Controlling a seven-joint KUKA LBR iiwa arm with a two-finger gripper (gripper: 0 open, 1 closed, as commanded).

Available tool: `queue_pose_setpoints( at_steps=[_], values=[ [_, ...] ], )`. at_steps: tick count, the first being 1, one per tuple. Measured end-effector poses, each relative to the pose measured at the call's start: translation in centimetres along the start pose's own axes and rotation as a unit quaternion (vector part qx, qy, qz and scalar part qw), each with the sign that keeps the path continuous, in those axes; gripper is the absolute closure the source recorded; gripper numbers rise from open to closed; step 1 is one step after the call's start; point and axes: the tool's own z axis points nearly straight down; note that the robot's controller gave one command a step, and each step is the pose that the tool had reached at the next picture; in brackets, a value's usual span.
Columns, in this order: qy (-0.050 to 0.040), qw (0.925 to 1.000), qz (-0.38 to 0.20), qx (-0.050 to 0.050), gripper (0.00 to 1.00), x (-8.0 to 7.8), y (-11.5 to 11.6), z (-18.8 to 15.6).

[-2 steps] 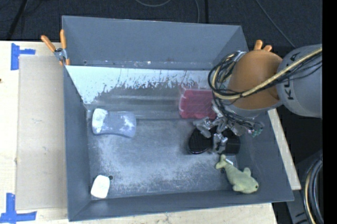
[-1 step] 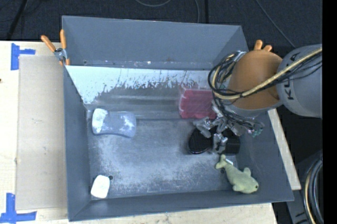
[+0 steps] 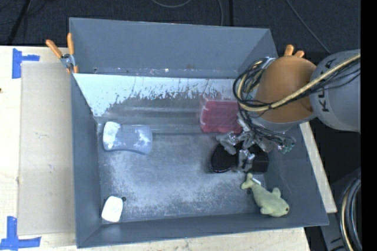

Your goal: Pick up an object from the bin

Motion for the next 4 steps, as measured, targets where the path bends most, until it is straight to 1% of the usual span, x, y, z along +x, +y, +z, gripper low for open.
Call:
queue_pose_setpoints(
  at_steps=[1,2,3,4],
  values=[
    [-0.0002,1.0,-0.003,0.0,1.0,-0.2,0.5,-3.7],
    [0.0037,1.0,-0.004,-0.004,1.0,0.3,0.6,-7.9],
    [-0.0039,1.0,0.007,0.003,1.0,-1.0,-0.5,-10.2],
    [0.0068,0.9998,0.017,-0.007,1.0,-0.1,0.1,-12.3]
  ],
)
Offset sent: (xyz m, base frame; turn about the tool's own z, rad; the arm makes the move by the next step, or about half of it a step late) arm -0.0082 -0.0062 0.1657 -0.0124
